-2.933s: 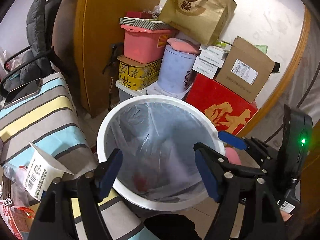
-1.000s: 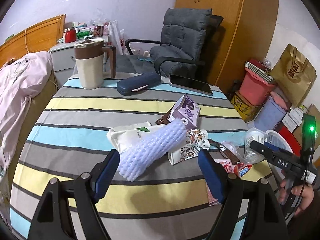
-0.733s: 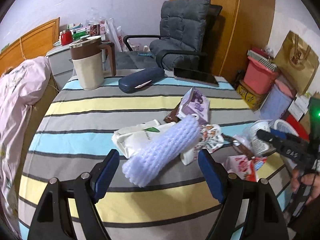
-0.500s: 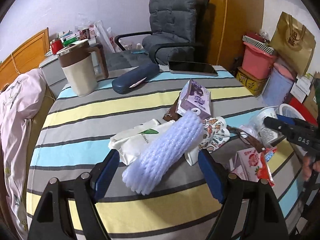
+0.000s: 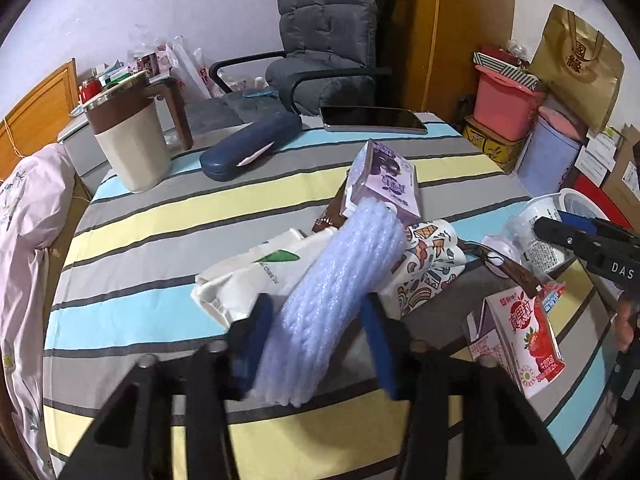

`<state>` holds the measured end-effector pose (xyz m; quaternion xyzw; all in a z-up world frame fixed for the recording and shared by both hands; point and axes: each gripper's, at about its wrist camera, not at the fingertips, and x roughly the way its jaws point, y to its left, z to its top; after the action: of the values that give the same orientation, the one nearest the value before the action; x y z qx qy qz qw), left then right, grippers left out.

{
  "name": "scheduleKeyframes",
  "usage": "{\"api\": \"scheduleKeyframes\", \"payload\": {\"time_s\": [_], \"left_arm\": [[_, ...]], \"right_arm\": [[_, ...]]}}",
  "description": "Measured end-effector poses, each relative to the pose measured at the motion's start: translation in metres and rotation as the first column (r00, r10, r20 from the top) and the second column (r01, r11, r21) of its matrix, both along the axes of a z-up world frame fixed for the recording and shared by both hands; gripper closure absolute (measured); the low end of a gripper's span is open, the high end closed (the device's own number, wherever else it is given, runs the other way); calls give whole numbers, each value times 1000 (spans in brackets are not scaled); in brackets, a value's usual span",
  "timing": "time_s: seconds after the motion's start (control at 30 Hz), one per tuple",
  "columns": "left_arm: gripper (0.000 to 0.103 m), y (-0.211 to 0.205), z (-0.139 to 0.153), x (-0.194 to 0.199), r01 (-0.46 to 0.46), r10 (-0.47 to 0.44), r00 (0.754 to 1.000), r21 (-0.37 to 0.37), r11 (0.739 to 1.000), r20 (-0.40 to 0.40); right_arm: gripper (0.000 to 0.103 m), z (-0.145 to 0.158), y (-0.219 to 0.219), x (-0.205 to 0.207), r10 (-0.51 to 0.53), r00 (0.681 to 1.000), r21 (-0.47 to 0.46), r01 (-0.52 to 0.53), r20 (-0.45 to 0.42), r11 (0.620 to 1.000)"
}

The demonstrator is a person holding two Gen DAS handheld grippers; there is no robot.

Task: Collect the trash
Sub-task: 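Carry the yogurt cup and foam net over the bin and open both tools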

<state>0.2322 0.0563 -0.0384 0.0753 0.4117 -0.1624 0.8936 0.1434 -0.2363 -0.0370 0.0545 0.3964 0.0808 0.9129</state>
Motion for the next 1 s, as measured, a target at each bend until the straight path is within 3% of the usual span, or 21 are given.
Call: {"api": "scheduleKeyframes", "payload": {"time_s": [0.2,0.53,1.0], "left_arm": [[75,2,2,-4,-7,7,1000,-30,1000,1],[76,5,11,-15,-24,23,1000,-135,991,-7],[76,-21,37,-40,-4,12,999,-163,987,46]], "right_arm": [[51,0,-2,-1,3,1000,7,-3,6,1000],[51,0,-3,-6,10,1000,13,-10,22,1000],[51,17,-18,-27,-7,996,53,2,90,999]]}}
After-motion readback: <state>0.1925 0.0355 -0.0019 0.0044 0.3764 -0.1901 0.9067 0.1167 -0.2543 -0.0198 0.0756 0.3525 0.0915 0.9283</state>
